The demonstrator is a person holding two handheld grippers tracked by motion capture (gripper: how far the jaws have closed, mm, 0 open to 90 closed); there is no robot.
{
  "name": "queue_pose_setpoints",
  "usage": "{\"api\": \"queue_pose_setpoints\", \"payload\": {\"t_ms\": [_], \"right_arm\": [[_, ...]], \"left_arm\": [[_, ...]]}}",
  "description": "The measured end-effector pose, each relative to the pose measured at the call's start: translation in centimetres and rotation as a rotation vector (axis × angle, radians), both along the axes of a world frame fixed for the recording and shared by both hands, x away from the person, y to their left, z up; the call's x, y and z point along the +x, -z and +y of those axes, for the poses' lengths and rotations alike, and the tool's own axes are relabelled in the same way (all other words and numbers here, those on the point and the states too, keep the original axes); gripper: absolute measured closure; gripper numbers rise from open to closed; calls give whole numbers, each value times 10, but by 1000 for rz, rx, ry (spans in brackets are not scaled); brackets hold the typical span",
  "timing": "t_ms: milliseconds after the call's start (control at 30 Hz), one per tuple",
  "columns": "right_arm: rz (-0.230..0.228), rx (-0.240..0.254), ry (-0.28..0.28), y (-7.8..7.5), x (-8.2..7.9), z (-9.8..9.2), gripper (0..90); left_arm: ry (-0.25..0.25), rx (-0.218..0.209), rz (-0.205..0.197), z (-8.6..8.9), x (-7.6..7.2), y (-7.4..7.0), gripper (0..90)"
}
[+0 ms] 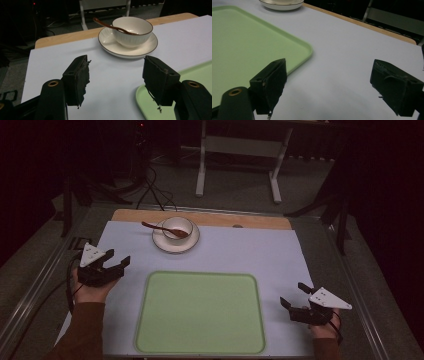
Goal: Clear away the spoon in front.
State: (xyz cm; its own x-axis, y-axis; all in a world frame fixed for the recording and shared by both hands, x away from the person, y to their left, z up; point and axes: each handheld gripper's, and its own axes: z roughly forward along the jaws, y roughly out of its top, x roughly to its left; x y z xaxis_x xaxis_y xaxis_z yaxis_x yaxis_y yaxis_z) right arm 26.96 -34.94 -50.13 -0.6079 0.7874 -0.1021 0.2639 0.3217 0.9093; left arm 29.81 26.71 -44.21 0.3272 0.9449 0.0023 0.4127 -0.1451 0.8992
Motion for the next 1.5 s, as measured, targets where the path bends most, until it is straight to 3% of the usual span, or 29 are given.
{"api": "queue_pose_setpoints", "payload": {"t_ms": [400, 1067, 1300, 1500], "right_arm": [[0, -2, -1, 0, 0, 0, 137], [2, -1, -2, 0, 0, 0, 137], [2, -2, -3, 0, 0, 0, 137], [2, -1, -3, 0, 0, 0, 138]], "left_arm": [[8, -7, -7, -5, 24, -14, 364], [5, -34, 6, -5, 56, -20, 363], [4, -25, 13, -5, 67, -20, 364], [6, -35, 2, -6, 76, -21, 358]]}}
